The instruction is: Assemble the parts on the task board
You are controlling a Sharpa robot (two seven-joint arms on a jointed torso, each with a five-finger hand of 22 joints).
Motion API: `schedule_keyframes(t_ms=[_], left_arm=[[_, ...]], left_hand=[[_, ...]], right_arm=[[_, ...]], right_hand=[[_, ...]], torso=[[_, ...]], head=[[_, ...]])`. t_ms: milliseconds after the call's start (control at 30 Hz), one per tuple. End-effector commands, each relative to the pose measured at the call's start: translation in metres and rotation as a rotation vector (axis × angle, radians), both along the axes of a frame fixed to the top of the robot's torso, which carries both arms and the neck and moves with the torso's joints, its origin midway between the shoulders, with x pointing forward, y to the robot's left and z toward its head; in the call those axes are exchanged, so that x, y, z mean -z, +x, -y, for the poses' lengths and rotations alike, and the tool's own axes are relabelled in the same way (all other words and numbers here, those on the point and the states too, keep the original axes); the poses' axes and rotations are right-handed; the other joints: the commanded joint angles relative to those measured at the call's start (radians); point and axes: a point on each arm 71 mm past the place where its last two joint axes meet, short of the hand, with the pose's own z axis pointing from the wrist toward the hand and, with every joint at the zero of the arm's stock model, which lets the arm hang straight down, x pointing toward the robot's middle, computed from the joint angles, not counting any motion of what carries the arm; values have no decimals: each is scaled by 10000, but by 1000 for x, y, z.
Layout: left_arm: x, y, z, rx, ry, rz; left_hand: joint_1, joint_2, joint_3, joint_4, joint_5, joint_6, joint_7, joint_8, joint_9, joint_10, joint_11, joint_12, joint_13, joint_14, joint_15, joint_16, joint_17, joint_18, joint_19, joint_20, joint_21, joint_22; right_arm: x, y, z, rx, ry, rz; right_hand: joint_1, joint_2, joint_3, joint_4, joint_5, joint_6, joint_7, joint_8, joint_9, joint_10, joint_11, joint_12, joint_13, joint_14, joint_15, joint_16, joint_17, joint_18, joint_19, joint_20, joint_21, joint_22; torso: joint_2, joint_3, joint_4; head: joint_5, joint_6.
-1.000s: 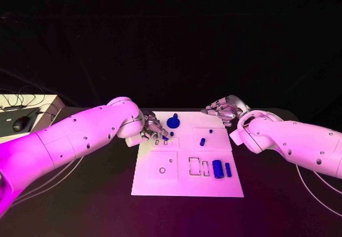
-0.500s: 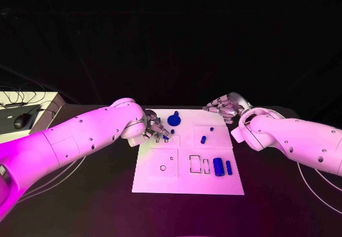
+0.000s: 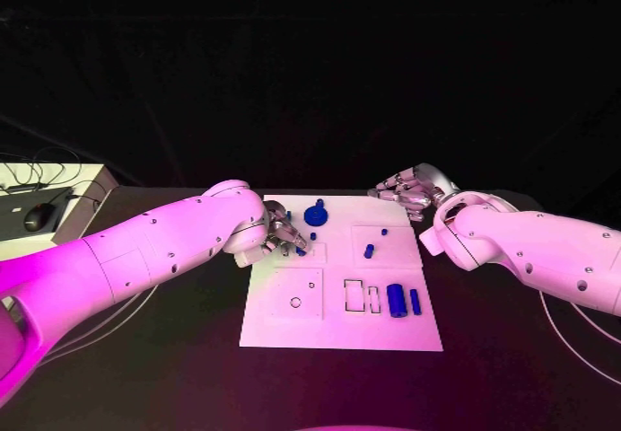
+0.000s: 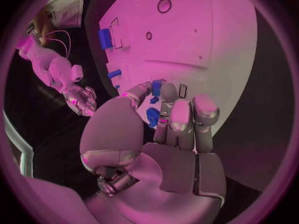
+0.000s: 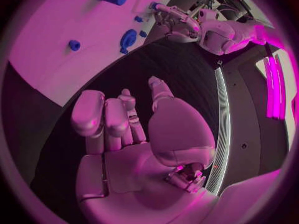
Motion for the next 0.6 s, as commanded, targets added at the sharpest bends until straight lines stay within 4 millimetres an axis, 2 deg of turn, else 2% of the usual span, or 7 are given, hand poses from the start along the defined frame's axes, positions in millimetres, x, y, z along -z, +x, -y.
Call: schedule_keyframes(t_ms=[33,200,600], left_arm=[[1,0,1,59,96,-8],[1,1,0,22,143,17],[2,1,0,92,249,47]], left_hand=[[163,244,772,-836,33,930,-886,-19,472,639,-568,-76,30,-10,-59,33,-23,-117,67,4,36,23],[137,259,761,-813,10,926,-885,-20,489,632,-563,-86,49,-16,-57,22,-46,-120,66,1,27,34],[159,286,777,-808,-13,900,-879,-23,522,623,-561,-106,82,-20,-57,16,-75,-129,70,-3,15,68]], right_arm=[[-1,0,-1,-142,-54,146],[-1,0,-1,-142,-55,144],[-2,0,-1,-147,-51,150]], right_hand=[[-1,57,-15,-53,34,5,55,-52,6,-43,-9,-54,-8,-20,-36,-45,-10,55,493,-51,-47,1287],[-1,57,-15,-53,34,5,55,-52,6,-43,-9,-54,-8,-20,-36,-45,-10,55,493,-51,-47,1287],[-59,92,-24,-65,53,17,50,-55,8,-28,-12,-46,1,-18,-37,-42,-12,54,494,-51,-50,1288]], torso=[[2,-1,2],[-5,-5,17],[3,-2,2]], head=[[-14,-36],[-23,-48],[-1,-60]])
